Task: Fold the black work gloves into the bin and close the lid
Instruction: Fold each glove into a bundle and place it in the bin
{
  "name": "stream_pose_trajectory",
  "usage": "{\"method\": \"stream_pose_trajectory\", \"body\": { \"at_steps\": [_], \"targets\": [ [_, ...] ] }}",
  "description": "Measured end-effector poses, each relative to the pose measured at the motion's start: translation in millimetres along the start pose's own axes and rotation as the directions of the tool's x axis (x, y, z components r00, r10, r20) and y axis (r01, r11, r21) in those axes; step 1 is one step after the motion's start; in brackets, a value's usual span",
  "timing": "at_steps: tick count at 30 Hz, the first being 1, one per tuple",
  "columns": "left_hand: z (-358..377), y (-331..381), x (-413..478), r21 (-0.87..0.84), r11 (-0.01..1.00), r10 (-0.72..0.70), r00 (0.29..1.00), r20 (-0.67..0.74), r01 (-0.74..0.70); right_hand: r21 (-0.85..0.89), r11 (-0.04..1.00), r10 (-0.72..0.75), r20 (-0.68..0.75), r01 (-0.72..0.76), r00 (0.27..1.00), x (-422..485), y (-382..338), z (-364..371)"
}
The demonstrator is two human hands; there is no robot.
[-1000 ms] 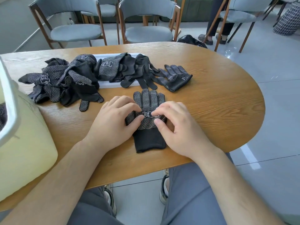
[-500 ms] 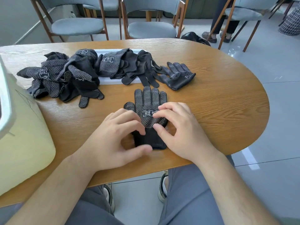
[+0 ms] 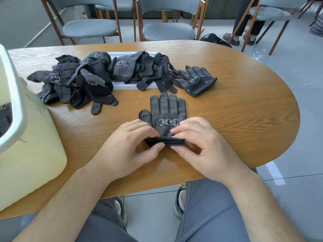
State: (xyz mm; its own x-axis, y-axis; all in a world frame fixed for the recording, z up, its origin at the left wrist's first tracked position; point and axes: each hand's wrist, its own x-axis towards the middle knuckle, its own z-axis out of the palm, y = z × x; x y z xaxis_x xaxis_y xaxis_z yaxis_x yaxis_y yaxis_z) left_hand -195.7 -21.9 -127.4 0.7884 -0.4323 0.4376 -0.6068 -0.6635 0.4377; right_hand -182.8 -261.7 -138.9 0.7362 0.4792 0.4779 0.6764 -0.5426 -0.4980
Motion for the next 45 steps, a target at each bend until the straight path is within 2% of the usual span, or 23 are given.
{"method": "stream_pose_trajectory", "body": {
  "at_steps": [4,7,10,13,15,20,23,27,30,33,38,42,45],
  "targets": [
    [-3.5,5.0,-1.5,-0.065,0.994,-0.082,0.996,0.038,0.084,0.051,0.997,0.063,-0.039,-0.061,0.997,-1.2,-1.0,-1.1],
    [-2.6,7.5,-0.5,-0.128,0.978,-0.163,0.987,0.013,0.163,0.124,0.976,0.183,-0.017,-0.179,0.983,1.5,-7.5,-6.2],
    [-2.4,6.8,7.8,-0.203,0.94,-0.276,0.961,0.021,0.274,0.093,0.955,0.284,-0.01,-0.282,0.959,8.6,-11.6,-7.9],
    [-4.5,2.8,17.8,-0.2,0.918,-0.336,0.94,0.067,0.342,0.032,0.955,0.295,-0.006,-0.294,0.956,16.2,-9.4,-5.3],
    [-4.4,2.1,22.1,-0.179,0.929,-0.316,0.946,0.076,0.325,0.036,0.957,0.29,-0.01,-0.289,0.957,18.5,-8.4,-2.6],
    [3.3,-0.6,18.3,-0.13,0.974,-0.189,0.982,-0.029,0.184,-0.003,0.972,0.235,-0.039,-0.236,0.971,18.9,-5.2,5.5],
    [6.8,-4.2,15.9,-0.005,0.994,-0.111,0.991,-0.075,0.111,-0.104,0.973,0.197,-0.074,-0.204,0.978,16.4,-1.9,8.4],
    [6.3,-6.9,13.9,0.123,0.992,0.048,0.997,-0.054,-0.041,-0.153,0.982,0.119,0.021,-0.114,0.993,5.4,-5.0,0.3],
    [0.3,-6.2,10.3,0.162,0.987,-0.011,1.0,0.003,0.01,-0.209,0.972,0.121,0.056,-0.107,0.991,2.3,-5.7,-1.8],
    [0.2,-6.3,9.9,0.198,0.979,-0.064,0.996,0.065,0.05,-0.231,0.968,0.105,0.024,-0.097,0.994,5.9,-2.0,2.0],
    [0.4,-6.1,12.0,0.192,0.981,-0.037,0.999,0.016,0.034,-0.195,0.978,0.07,-0.01,-0.071,0.997,8.7,0.6,1.6],
    [-3.3,1.7,12.3,0.021,0.999,-0.049,0.999,-0.02,0.049,-0.035,0.985,0.171,-0.002,-0.171,0.985,6.3,-8.8,-5.6],
    [-3.3,5.0,11.2,-0.107,0.985,-0.14,0.989,-0.041,0.135,0.027,0.964,0.265,0.028,-0.266,0.964,10.3,-14.5,-7.3]
  ]
}}
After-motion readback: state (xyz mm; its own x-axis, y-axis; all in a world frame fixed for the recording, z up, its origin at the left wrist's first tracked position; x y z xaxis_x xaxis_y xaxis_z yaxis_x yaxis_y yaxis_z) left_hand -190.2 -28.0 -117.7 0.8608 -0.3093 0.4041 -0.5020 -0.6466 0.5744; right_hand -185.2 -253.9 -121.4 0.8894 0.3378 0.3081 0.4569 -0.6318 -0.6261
